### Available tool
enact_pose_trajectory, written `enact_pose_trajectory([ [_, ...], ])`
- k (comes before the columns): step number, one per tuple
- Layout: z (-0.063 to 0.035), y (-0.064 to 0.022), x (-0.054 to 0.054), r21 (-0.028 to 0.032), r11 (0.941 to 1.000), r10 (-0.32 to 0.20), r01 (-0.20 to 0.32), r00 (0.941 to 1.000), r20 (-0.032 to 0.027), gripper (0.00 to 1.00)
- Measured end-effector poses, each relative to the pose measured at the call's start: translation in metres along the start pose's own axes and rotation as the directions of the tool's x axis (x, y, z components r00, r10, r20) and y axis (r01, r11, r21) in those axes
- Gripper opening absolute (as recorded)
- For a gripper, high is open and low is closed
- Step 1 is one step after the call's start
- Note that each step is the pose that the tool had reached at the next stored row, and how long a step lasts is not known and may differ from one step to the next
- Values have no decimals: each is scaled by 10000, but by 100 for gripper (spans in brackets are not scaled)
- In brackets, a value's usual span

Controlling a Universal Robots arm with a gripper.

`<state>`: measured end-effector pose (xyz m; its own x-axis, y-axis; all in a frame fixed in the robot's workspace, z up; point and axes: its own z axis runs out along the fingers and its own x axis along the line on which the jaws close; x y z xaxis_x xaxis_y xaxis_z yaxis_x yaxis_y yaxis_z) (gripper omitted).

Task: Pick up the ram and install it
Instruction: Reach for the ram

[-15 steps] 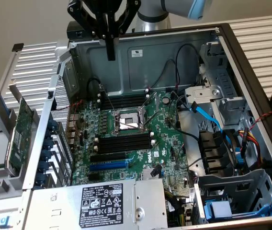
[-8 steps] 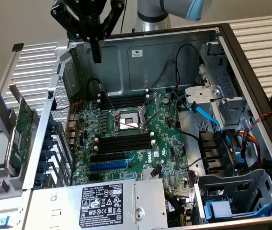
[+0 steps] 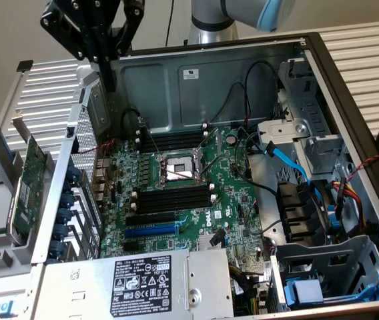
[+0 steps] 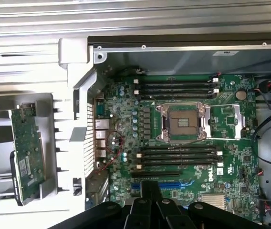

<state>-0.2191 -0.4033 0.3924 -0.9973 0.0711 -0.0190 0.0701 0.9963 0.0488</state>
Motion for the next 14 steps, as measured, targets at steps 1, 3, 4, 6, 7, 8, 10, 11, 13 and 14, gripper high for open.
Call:
enact_pose_trajectory([
  [1,0,-5,42,0,10000,1,-1,10000,1,11],
  [3,-2,-14,133,1,10000,1,-1,10000,-1,11],
  [4,-3,-20,178,1,10000,0,0,10000,-1,11],
  [6,-5,-33,268,0,10000,1,-1,10000,0,11],
  [7,-5,-39,313,0,10000,1,-1,10000,0,11],
  [8,-7,-45,362,1,10000,1,-1,10000,-1,11],
  [10,-9,-59,450,0,10000,0,0,10000,-1,11],
  [11,-10,-67,495,0,10000,0,0,10000,0,11],
  [13,-13,-83,586,0,10000,1,-1,10000,0,11],
  [14,-14,-92,630,0,10000,0,0,10000,0,11],
])
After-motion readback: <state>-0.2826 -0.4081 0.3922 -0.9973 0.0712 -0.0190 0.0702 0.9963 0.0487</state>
